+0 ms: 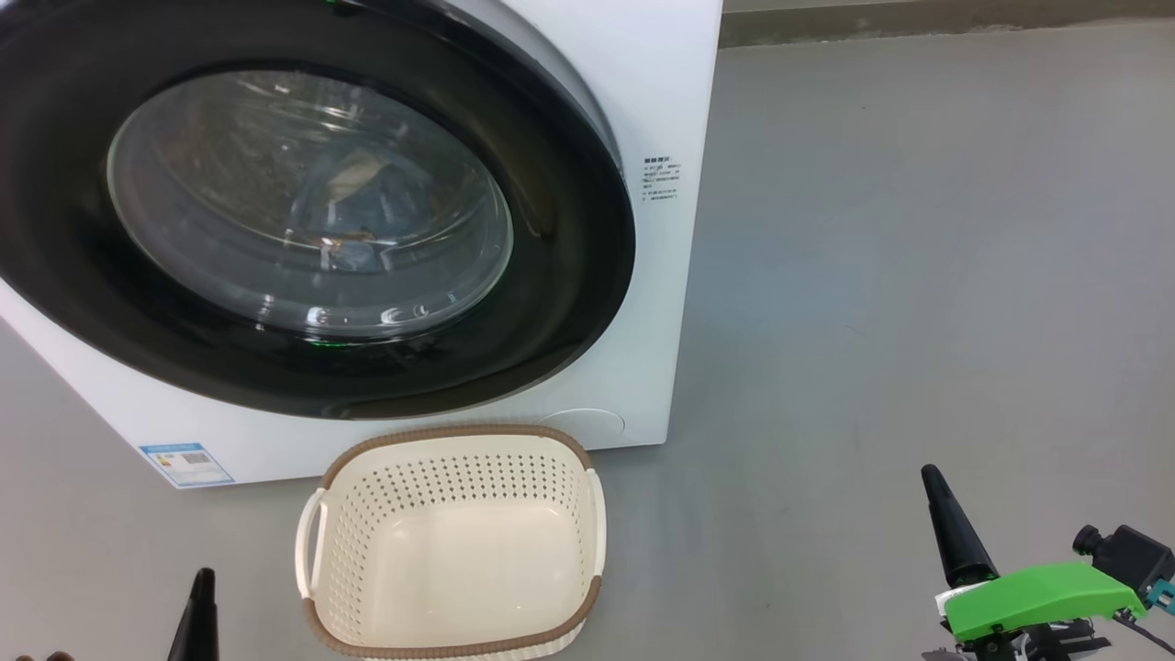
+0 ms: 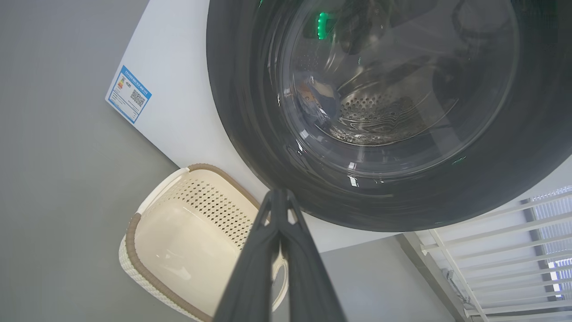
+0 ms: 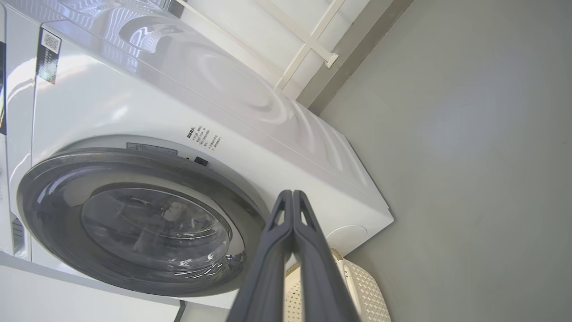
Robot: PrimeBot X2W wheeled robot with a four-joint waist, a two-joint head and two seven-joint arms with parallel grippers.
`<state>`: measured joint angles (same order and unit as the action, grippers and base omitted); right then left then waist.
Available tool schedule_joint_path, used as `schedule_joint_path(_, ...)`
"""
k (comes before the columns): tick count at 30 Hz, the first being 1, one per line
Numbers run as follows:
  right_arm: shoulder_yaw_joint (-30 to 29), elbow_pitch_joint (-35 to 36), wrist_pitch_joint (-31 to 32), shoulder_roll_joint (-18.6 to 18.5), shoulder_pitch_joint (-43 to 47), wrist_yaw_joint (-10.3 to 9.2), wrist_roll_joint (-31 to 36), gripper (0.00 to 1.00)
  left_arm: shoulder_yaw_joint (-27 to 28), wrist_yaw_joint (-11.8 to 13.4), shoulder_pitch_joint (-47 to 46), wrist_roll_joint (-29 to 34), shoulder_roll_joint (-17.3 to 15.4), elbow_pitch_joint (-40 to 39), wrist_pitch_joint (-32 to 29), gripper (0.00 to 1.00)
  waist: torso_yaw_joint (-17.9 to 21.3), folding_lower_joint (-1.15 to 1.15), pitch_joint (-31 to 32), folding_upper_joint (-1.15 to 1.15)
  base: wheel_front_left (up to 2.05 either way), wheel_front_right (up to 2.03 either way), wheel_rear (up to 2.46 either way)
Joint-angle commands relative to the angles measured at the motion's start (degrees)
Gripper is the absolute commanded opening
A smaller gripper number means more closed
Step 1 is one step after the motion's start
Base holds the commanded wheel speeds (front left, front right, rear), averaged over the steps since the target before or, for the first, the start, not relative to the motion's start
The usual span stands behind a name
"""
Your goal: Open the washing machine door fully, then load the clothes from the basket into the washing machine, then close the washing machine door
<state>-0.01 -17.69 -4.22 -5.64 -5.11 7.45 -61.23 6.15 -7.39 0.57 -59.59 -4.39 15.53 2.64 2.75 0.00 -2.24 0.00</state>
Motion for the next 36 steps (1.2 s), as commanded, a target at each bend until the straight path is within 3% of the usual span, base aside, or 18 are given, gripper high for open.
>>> schedule_joint_path(1,0.3,1.7,0.36,-0.24,-1.11,0.02,-1.68,0.0,1.0,-0.06,-2.86,-1.53,-0.62,-1.05,-0.39,0.0,-0.08,0.0,0.06,0.0,0.0,0.0,0.0)
schedule_joint_path(36,-2.56,2.91,5.83,0.54,-1.16,0.03,-22.07,0.0,0.66,-0.08,-5.62,-21.7,0.77,-1.13,-6.13,0.0,-1.82,0.0,1.44,0.0,0.0,0.0,0.0)
